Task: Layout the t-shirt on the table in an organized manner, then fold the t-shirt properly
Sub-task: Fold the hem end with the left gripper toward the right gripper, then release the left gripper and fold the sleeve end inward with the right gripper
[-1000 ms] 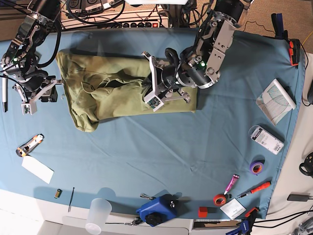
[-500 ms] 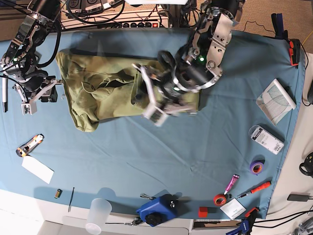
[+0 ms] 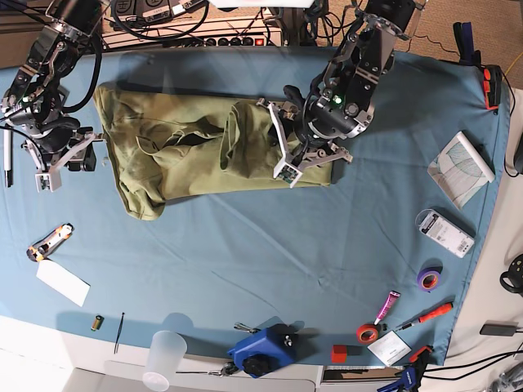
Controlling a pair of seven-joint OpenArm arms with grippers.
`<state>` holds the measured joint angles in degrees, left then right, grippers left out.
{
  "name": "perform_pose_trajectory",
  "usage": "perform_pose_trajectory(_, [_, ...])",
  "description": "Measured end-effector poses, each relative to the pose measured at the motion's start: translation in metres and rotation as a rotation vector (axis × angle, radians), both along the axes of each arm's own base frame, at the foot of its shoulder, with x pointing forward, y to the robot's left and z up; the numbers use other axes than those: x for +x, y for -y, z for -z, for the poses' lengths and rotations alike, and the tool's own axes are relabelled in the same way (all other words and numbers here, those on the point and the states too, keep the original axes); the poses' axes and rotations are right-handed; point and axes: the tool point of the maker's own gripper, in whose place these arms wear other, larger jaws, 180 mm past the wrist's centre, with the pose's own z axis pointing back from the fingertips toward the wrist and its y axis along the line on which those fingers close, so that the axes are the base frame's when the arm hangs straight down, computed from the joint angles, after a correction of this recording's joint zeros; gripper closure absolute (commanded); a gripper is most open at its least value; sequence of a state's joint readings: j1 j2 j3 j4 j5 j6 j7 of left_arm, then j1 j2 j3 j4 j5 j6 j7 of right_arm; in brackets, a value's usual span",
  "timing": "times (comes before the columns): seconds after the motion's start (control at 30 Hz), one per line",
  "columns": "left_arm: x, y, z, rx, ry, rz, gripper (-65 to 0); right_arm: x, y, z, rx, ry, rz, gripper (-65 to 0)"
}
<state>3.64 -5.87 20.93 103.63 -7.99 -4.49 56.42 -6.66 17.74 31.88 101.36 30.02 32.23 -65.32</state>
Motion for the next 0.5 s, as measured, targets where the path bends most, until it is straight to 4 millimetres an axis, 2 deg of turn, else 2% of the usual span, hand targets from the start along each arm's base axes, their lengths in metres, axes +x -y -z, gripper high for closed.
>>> perform_pose_trajectory(0.07, [-0.001, -0.002, -0.002, 0.014, -0.012, 0.003, -22.5, 0.004, 0.000, -0.004, -0.001, 0.017, 0.000, -19.0])
perform_pose_trajectory(0.13, [-0.002, -0.002, -0.017, 0.012, 0.005, 0.009, -22.5, 0.011, 0.001, -0.010, -0.002, 0.042, 0.001, -19.0])
perform_pose_trajectory(0.27, [0.011, 0.006, -0.085, -0.078, 0.203, 0.010, -22.5, 0.024, 0.001, -0.023, -0.002, 0.086, 0.002, -19.0])
perform_pose_trajectory(0.3, [0.014, 0.004, -0.096, -0.082, 0.249, 0.003, -22.5, 0.027, 0.001, -0.026, -0.002, 0.097, 0.002, -19.0])
perform_pose_trajectory(0.33, [0.013, 0.003, -0.099, -0.084, 0.267, -0.002, -22.5, 0.030, 0.001, -0.029, -0.002, 0.106, 0.002, -19.0])
perform_pose_trajectory(0.5, [-0.003, -0.002, -0.074, -0.047, 0.189, -0.006, -22.5, 0.038, 0.002, -0.038, -0.003, 0.135, 0.003, -18.9])
